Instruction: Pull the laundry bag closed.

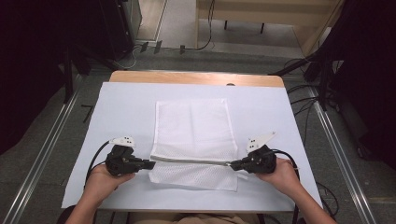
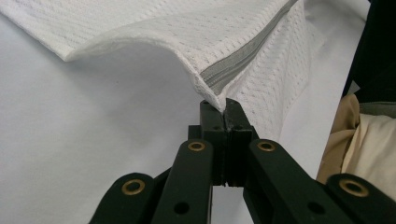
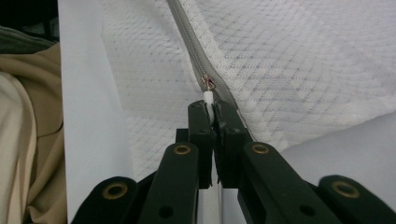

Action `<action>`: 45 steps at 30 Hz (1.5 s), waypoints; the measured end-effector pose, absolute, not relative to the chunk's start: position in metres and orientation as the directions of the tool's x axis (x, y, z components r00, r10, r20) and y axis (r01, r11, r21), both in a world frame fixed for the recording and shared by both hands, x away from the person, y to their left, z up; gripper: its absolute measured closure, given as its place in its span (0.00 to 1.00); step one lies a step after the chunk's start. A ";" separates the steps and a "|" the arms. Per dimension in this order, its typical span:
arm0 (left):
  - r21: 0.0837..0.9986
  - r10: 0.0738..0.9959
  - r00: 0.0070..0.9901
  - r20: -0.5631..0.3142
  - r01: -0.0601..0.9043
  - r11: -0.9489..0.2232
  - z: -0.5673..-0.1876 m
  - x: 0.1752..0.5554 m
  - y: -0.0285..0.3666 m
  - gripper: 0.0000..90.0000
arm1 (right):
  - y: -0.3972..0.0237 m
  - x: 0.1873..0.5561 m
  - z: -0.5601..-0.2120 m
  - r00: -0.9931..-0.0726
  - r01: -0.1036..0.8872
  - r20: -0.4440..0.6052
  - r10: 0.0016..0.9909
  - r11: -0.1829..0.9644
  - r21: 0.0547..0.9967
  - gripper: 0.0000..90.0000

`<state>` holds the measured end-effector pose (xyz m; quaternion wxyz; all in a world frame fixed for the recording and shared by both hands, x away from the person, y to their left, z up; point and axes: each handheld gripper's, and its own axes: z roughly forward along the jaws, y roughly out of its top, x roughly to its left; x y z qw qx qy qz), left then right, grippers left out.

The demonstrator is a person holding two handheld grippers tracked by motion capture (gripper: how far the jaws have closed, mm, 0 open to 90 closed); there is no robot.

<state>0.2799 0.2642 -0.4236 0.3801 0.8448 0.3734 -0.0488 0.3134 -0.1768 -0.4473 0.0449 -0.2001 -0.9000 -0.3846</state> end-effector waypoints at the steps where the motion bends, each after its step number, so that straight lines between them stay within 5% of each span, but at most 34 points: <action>1: 0.605 0.598 0.715 -0.363 0.669 -0.433 -0.424 0.280 0.264 1.00 | -0.177 0.313 -0.448 -0.915 0.397 0.239 0.324 0.624 0.673 0.98; 25: 0.567 0.588 0.712 -0.383 0.684 -0.459 -0.431 0.281 0.263 0.98 | -0.179 0.316 -0.452 -0.901 0.425 0.237 0.364 0.626 0.654 0.97; 28: 0.553 0.596 0.704 -0.386 0.694 -0.461 -0.432 0.282 0.264 0.90 | -0.177 0.317 -0.452 -0.901 0.422 0.233 0.365 0.624 0.657 0.95; 38: 0.616 0.619 0.699 -0.358 0.675 -0.405 -0.429 0.283 0.271 0.59 | -0.182 0.321 -0.448 -0.876 0.431 0.194 0.443 0.536 0.726 0.59; 45: 0.649 0.695 0.655 -0.298 0.672 -0.356 -0.425 0.289 0.283 0.45 | -0.196 0.328 -0.443 -0.832 0.444 0.155 0.532 0.474 0.760 0.51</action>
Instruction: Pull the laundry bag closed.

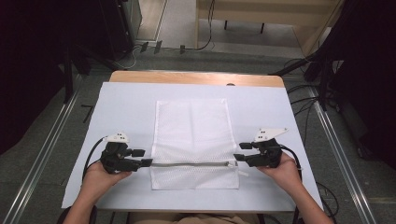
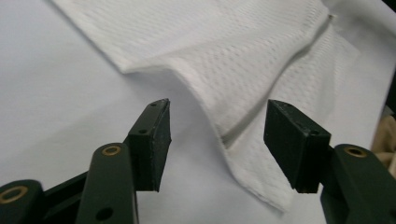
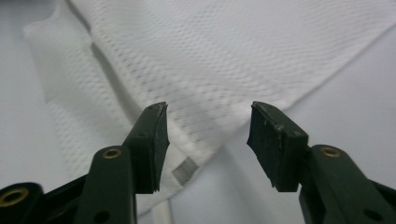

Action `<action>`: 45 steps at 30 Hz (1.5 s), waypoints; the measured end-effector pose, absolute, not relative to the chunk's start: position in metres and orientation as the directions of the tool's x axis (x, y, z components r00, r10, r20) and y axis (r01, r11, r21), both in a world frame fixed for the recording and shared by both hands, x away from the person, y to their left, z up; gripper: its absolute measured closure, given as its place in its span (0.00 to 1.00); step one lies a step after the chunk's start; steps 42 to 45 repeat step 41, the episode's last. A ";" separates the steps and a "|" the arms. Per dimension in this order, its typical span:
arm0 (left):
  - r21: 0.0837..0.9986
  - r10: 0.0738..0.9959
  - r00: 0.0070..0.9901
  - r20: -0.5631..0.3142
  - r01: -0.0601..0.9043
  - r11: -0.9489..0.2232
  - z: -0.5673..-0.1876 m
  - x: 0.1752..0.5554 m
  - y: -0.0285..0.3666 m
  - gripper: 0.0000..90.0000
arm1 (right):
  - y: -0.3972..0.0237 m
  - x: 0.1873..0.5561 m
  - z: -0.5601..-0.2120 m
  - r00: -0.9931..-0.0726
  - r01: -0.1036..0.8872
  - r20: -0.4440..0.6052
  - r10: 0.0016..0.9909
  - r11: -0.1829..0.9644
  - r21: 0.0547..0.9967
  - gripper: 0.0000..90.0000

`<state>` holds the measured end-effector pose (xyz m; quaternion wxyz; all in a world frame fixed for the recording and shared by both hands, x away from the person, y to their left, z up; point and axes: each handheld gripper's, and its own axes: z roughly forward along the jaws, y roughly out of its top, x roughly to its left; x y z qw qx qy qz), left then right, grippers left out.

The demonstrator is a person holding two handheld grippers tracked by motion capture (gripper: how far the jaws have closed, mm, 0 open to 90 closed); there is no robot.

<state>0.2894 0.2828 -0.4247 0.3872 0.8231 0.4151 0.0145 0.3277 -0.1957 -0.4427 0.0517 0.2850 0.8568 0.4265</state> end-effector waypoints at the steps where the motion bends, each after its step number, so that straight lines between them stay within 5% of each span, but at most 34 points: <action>1: 0.656 0.703 0.651 -0.286 0.668 -0.351 -0.424 0.290 0.284 0.44 | -0.199 0.329 -0.442 -0.823 0.450 0.157 0.546 0.457 0.767 0.49; 18: 0.696 0.805 0.561 -0.194 0.657 -0.290 -0.426 0.308 0.307 0.35 | -0.249 0.342 -0.449 -0.635 0.527 0.168 0.754 0.264 0.808 0.33; 45: 0.687 0.831 0.529 -0.170 0.669 -0.285 -0.432 0.316 0.304 0.31 | -0.255 0.339 -0.456 -0.629 0.539 0.162 0.760 0.277 0.795 0.24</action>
